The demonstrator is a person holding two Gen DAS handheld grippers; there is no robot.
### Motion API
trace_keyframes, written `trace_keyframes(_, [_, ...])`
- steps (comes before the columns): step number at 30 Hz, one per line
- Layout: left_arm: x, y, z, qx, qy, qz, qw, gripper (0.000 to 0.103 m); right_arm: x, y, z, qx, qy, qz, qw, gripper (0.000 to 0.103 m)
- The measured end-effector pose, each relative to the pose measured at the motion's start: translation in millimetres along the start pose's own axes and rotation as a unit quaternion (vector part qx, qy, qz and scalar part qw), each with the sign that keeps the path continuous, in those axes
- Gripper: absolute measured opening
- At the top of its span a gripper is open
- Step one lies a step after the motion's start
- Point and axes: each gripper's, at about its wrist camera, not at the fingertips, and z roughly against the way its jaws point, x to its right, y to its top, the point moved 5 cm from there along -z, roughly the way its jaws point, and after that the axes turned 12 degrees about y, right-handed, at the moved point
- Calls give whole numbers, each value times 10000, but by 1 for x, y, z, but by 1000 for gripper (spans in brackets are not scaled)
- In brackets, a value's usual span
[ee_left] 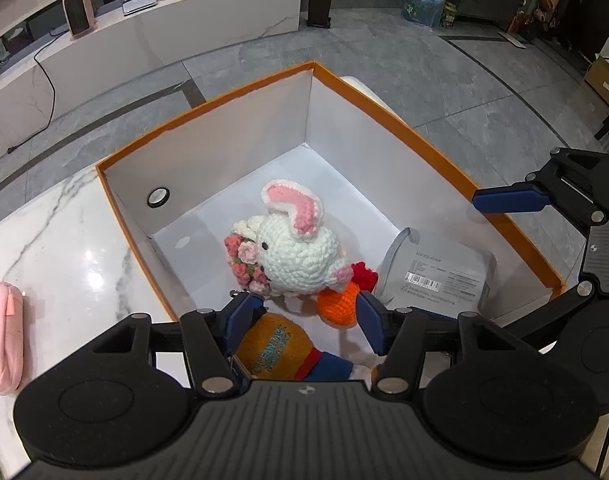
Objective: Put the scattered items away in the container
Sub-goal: 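Move both tools back from the box toward the book and pink pouch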
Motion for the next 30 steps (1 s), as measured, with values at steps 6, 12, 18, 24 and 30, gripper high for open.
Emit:
trace_keyframes(6, [-2, 1, 11, 86, -7, 21, 10000, 67, -5, 4, 11, 52, -59, 41, 10000, 90])
trace_keyframes(12, [-7, 0, 24, 194, -24, 68, 9998, 68, -12, 10, 24, 109, -144, 93, 9998, 90])
trace_keyframes(18, [-17, 0, 37, 310, -24, 165, 9994, 68, -22, 19, 37, 171, -220, 183, 9994, 90])
trace_keyframes(24, [-29, -1, 51, 426, -25, 262, 9987, 68, -36, 30, 47, 221, -266, 308, 9989, 90])
trace_keyframes(30, [-49, -7, 63, 515, -18, 423, 9978, 70, -55, 43, 56, 267, -301, 478, 9980, 90])
